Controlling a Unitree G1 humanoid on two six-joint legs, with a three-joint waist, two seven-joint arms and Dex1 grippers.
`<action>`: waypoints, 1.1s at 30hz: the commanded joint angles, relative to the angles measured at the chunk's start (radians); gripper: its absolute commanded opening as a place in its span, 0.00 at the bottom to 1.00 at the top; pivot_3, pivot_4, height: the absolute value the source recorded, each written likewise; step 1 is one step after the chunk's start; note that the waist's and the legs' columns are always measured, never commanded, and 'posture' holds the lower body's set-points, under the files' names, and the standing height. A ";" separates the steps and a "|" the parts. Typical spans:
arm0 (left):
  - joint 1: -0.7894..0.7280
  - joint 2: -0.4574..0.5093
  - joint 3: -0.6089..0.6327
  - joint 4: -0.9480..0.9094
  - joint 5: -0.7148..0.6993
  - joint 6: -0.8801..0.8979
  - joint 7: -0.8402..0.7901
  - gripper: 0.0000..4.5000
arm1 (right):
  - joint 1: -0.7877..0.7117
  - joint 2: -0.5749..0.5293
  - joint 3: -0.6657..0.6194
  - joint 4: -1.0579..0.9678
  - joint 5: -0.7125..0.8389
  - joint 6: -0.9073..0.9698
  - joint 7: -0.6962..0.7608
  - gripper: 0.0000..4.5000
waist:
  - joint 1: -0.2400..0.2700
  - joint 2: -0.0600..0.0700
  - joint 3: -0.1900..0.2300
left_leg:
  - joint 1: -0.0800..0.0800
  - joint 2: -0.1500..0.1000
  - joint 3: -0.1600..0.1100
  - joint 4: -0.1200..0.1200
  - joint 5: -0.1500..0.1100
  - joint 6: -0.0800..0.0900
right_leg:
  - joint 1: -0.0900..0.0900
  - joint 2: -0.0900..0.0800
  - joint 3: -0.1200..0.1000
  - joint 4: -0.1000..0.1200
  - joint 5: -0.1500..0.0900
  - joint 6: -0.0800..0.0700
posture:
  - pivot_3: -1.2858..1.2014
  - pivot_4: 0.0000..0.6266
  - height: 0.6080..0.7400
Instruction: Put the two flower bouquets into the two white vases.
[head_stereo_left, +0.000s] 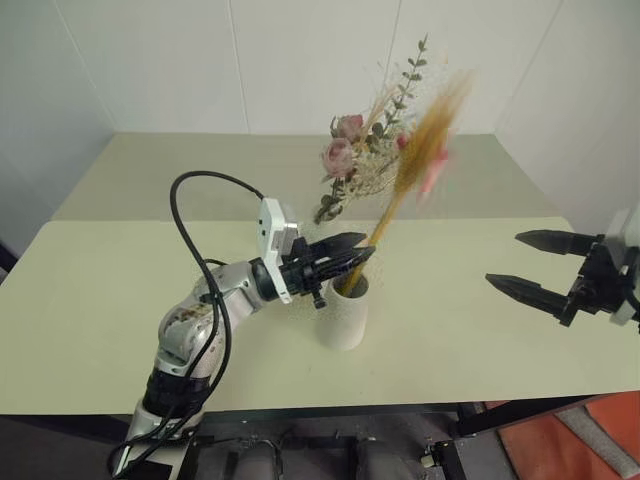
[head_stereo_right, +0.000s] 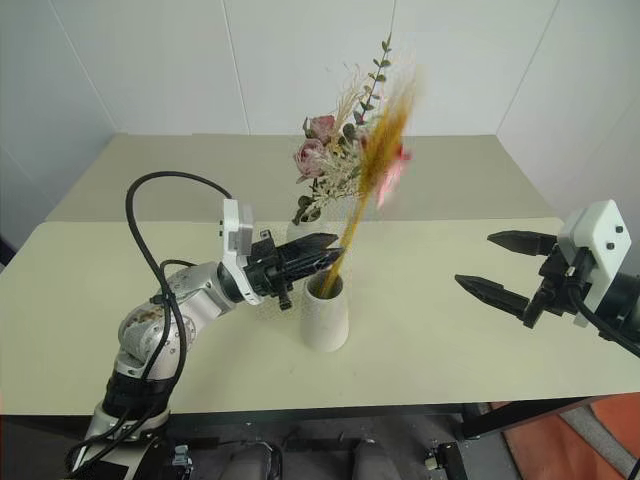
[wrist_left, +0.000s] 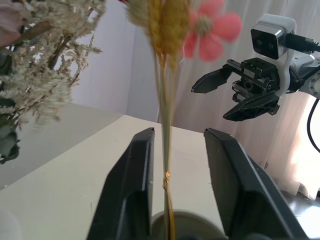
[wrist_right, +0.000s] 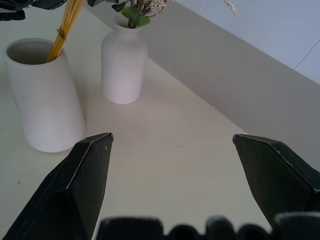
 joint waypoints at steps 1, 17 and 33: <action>0.028 0.058 0.072 -0.072 -0.070 0.034 -0.018 0.66 | -0.015 -0.023 -0.030 -0.014 0.017 0.001 0.002 1.00 | -0.003 0.000 0.000 | 0.000 0.000 0.000 0.000 0.000 0.000 | 0.000 0.000 0.000 0.000 0.000 0.000 | 0.52 0.24 1.00; 0.326 0.639 0.536 -0.043 -0.099 -0.018 -0.375 0.99 | -0.033 -0.039 0.018 0.095 -0.019 -0.037 0.070 1.00 | 0.003 0.001 0.000 | 0.000 0.002 0.001 -0.001 0.000 0.000 | -0.002 -0.001 -0.001 -0.001 -0.005 -0.008 | 0.52 0.24 1.00; 0.349 0.693 0.588 0.004 -0.086 -0.029 -0.401 0.99 | -0.023 -0.047 -0.007 0.118 -0.037 -0.038 0.097 1.00 | 0.002 0.001 0.000 | 0.000 0.003 0.003 -0.002 0.000 0.000 | -0.003 0.000 -0.001 0.000 -0.006 -0.009 | 0.52 0.24 1.00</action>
